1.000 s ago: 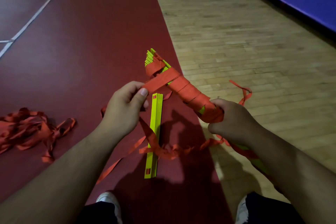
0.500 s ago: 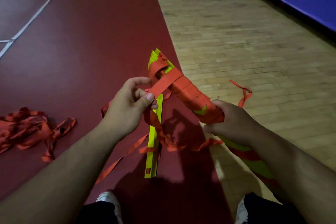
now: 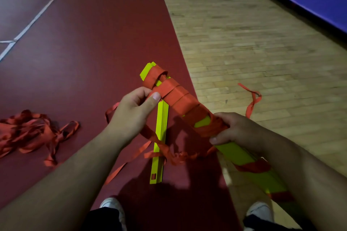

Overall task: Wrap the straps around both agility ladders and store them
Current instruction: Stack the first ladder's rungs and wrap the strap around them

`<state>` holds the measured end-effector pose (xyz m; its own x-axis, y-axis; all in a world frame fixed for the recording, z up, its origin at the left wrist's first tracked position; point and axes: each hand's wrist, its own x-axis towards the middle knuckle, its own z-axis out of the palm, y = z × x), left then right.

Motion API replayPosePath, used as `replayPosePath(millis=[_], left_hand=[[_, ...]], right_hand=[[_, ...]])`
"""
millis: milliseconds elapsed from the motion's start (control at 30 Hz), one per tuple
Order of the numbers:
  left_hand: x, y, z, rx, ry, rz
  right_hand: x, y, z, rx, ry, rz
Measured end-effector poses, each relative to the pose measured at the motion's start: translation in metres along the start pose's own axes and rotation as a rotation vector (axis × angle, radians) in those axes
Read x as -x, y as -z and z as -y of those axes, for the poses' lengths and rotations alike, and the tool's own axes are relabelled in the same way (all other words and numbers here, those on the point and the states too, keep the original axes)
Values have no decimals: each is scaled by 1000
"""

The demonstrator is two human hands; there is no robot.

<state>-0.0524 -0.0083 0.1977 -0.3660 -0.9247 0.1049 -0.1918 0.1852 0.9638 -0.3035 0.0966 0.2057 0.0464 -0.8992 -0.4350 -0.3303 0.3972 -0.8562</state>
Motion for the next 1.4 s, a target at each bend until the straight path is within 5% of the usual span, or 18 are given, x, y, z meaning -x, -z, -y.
replayPosePath(millis=[300, 633, 733, 900, 1067, 1233, 1400], left_hand=[[-3, -1, 9, 441, 320, 95], [3, 6, 9, 396, 118, 189], [2, 0, 0, 330, 39, 74], [-4, -4, -17, 244, 8, -111], [-4, -6, -18, 180, 3, -60], [-2, 12, -16, 30, -82, 225], [-6, 8, -10, 4, -79, 119]], right_hand=[[0, 3, -7, -52, 110, 23], [7, -12, 6, 78, 19, 314], [6, -16, 5, 174, 23, 219], [0, -42, 1, 385, 160, -173], [-6, -48, -6, 591, 255, -448], [1, -30, -2, 482, 150, -399], [0, -29, -3, 280, 131, -284]])
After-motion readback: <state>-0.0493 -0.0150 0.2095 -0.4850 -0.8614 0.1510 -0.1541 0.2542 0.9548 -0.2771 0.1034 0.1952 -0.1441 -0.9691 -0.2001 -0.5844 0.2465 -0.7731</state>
